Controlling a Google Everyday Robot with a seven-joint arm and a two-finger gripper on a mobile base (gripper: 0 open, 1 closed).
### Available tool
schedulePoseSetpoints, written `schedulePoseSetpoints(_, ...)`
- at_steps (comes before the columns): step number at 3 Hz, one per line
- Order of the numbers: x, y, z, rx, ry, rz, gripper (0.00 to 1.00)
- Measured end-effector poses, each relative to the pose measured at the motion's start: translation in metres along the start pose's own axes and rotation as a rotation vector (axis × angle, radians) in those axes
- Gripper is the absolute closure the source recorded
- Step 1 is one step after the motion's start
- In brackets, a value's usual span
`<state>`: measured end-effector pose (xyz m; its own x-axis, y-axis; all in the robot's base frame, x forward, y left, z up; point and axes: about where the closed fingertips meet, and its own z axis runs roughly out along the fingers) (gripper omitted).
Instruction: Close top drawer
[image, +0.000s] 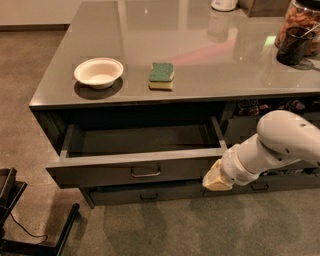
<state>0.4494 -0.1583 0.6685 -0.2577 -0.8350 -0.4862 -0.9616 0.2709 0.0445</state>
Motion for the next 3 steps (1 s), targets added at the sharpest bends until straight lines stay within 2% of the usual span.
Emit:
schedulePoseSetpoints(1, -0.005, -0.011, 0.023, 0.036, -0.046, -0.094, 1.0)
schedulePoseSetpoints(2, -0.022, -0.027, 0.045, 0.106, -0.106, -0.218, 1.0)
schedulePoseSetpoints(3, -0.022, -0.027, 0.045, 0.106, -0.106, -0.218, 1.0)
